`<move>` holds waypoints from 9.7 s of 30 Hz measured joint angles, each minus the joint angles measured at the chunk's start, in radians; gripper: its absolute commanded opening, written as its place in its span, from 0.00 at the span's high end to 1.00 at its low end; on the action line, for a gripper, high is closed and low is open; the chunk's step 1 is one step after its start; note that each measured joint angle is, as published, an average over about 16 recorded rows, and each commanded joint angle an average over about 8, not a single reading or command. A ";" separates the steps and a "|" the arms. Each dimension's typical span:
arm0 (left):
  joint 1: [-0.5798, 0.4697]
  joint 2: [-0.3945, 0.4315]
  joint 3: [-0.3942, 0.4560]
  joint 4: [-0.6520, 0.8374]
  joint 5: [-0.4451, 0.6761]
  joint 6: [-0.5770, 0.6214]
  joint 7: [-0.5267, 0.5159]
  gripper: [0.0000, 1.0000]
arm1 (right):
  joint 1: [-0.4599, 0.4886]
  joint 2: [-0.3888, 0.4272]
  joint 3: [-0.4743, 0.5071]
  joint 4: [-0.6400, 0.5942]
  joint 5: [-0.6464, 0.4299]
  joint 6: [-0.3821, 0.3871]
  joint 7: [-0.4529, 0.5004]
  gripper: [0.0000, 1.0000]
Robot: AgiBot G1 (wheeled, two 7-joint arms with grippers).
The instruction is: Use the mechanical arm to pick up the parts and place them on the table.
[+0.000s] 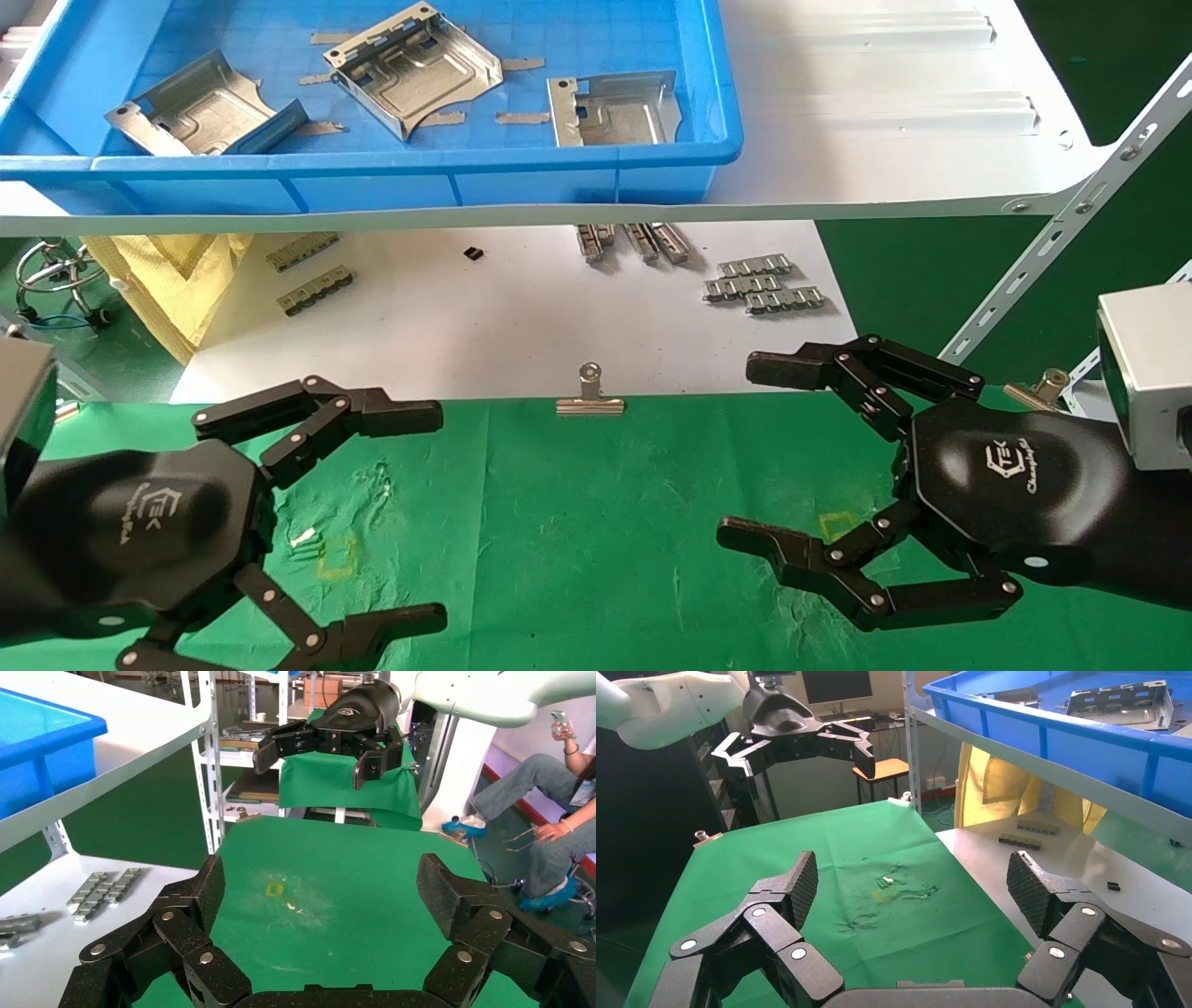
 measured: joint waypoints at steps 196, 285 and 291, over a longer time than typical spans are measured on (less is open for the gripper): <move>-0.645 0.207 0.661 1.060 0.450 0.080 1.033 0.00 | 0.000 0.000 0.000 0.000 0.000 0.000 0.000 0.00; -0.031 0.006 0.038 0.057 0.003 0.007 0.041 0.00 | 0.000 0.000 0.000 0.000 0.000 0.000 0.000 0.00; 0.001 0.000 0.000 -0.002 -0.001 0.000 0.004 0.00 | 0.000 0.000 0.000 0.000 0.000 0.000 0.000 0.00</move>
